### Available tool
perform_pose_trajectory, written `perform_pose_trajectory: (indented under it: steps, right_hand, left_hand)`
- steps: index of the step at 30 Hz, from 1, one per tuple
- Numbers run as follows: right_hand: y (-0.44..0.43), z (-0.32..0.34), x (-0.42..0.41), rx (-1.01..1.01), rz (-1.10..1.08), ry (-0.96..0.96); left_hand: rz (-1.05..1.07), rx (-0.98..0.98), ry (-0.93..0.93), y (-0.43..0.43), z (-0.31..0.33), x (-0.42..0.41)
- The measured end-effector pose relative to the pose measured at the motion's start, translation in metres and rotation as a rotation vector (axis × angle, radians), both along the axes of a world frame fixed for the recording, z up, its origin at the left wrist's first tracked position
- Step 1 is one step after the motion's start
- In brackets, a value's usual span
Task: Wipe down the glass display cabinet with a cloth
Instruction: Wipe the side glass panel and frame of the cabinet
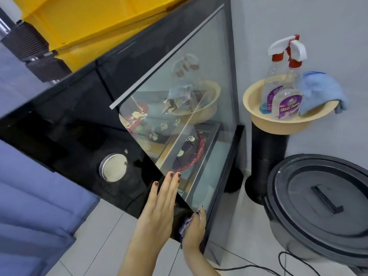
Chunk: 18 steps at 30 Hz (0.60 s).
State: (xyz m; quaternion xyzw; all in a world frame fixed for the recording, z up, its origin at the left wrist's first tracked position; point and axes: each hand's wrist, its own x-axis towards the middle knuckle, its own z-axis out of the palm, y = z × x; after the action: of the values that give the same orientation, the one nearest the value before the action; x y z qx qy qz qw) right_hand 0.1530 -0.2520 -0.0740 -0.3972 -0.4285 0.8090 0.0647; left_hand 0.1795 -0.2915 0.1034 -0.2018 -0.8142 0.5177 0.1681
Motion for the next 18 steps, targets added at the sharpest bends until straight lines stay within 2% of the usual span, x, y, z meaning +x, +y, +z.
perform_pose_trajectory:
  steps: [3, 5, 7, 8, 10, 12, 14, 18]
  right_hand:
    - [-0.02, 0.028, 0.023, 0.229, 0.038, 0.292]
    - [-0.023, 0.024, 0.029, 0.354, 0.059, 0.406]
    - [-0.015, 0.003, 0.023, 0.375, 0.088, 0.363]
    - [-0.008, -0.01, 0.015, 0.321, 0.084, 0.268]
    - [0.01, -0.028, -0.004, 0.11, 0.081, 0.049]
    - [0.028, -0.03, -0.026, -0.039, 0.091, -0.032]
    - [0.044, -0.01, -0.052, -0.011, 0.061, 0.019]
    - [0.053, 0.052, -0.088, 0.308, 0.015, 0.27]
  left_hand:
    - [-0.034, -0.078, 0.028, -0.001, -0.003, 0.004]
    - [-0.059, -0.06, 0.014, -0.001, -0.004, 0.005]
    - [-0.082, 0.031, 0.012, 0.001, -0.002, 0.003]
    - [-0.074, 0.089, -0.003, 0.003, -0.001, 0.002]
    - [-0.074, 0.226, -0.043, 0.007, 0.004, 0.0]
    - [-0.104, 0.334, -0.038, 0.014, 0.008, -0.001]
    - [-0.098, 0.354, -0.035, 0.02, 0.013, -0.002]
    - [-0.011, 0.301, -0.047, 0.022, 0.023, -0.01]
